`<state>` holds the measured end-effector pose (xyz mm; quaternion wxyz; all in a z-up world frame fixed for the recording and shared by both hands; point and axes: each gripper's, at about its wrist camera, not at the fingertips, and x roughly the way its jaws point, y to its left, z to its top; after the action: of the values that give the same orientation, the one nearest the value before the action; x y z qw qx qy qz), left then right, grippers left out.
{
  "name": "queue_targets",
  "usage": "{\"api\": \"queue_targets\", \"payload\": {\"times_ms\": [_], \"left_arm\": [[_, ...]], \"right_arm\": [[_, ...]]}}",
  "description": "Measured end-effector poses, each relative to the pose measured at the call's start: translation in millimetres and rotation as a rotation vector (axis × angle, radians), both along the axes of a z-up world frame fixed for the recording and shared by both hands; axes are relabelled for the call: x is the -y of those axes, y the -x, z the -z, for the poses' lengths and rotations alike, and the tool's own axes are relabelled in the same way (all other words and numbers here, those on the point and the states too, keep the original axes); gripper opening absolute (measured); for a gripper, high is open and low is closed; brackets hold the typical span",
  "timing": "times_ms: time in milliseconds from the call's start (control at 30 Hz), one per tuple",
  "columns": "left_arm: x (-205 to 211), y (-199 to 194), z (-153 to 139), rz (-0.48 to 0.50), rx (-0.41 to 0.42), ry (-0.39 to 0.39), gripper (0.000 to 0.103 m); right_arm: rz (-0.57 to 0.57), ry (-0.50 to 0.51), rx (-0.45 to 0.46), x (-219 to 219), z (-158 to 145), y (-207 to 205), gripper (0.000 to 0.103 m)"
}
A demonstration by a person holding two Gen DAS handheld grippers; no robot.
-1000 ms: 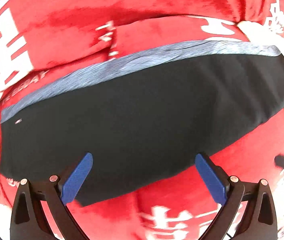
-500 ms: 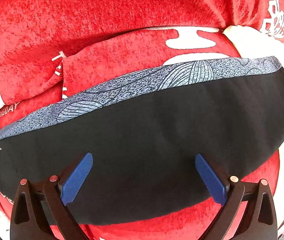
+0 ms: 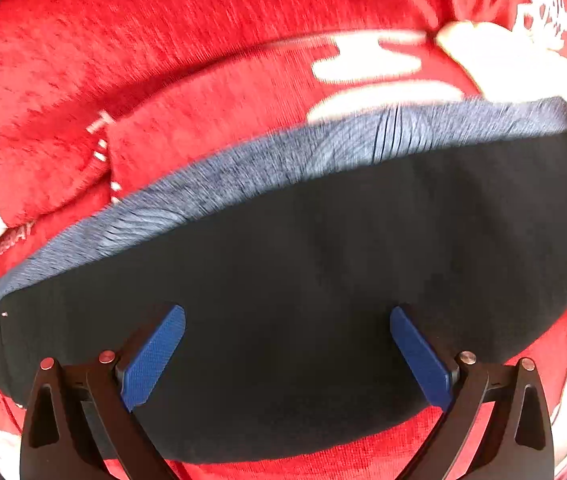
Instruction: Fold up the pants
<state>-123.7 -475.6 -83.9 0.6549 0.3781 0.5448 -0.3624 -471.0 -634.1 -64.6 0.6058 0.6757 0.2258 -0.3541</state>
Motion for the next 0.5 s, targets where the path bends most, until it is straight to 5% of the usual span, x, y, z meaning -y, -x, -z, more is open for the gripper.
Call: {"api": "queue_targets", "payload": {"times_ms": [133,500], "left_arm": [[-3.0,-3.2,-0.8,-0.012,-0.014,0.02,0.103],[-7.2,-10.9,4.7,-0.06,-0.036,0.018,0.103]], "right_arm": [[0.029,0.002,0.041,-6.5,3.4,9.2,0.035],[0.077,-0.025,0.214,10.5,27.9,-0.5,0.037]]}}
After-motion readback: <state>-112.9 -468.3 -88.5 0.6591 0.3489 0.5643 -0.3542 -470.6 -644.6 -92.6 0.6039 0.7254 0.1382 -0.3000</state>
